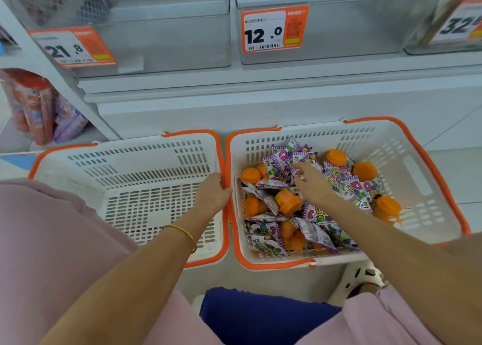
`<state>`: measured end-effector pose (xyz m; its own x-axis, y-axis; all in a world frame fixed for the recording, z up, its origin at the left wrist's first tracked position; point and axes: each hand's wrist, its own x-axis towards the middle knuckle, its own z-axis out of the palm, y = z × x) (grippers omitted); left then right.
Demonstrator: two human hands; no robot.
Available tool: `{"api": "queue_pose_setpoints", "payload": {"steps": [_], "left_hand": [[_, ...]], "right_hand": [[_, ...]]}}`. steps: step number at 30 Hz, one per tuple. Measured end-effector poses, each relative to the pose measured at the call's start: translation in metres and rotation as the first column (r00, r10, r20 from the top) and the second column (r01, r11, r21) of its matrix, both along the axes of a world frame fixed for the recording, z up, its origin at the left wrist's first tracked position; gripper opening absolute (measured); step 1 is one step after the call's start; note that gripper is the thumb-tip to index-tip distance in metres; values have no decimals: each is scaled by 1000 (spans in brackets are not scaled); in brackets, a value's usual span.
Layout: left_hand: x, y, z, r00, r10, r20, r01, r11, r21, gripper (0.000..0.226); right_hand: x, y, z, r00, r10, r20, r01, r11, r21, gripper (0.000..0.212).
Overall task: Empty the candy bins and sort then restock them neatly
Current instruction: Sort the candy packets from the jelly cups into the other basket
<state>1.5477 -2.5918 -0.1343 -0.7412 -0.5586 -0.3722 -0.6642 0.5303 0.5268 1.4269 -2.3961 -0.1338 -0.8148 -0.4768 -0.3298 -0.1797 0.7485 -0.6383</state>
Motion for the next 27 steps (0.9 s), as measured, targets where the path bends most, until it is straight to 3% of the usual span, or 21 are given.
{"api": "queue_pose_setpoints", "payload": {"steps": [4,10,15,19,23,27], "left_hand": [[-9,18,3,995,-95,-17,96,991,89,46],[-28,51,8,971,-227,-69,233,968,95,53],[-41,67,9,977,-194,-90,203,974,103,44],[-44,75,9,978,-198,-64,203,974,96,41],[-47,85,9,966,-254,-41,256,964,76,46],[-47,96,13,959,-280,-55,284,954,96,51]], "right_hand": [[1,8,-6,1000,-4,10,4,999,43,45],[-11,15,-4,999,8,-39,-4,996,93,45],[-22,34,-17,999,-11,-37,15,995,102,51],[-30,50,-18,999,-17,34,16,999,37,70],[-30,54,-22,989,144,32,-147,951,273,98],[-21,52,-26,963,257,-77,-186,846,499,90]]}}
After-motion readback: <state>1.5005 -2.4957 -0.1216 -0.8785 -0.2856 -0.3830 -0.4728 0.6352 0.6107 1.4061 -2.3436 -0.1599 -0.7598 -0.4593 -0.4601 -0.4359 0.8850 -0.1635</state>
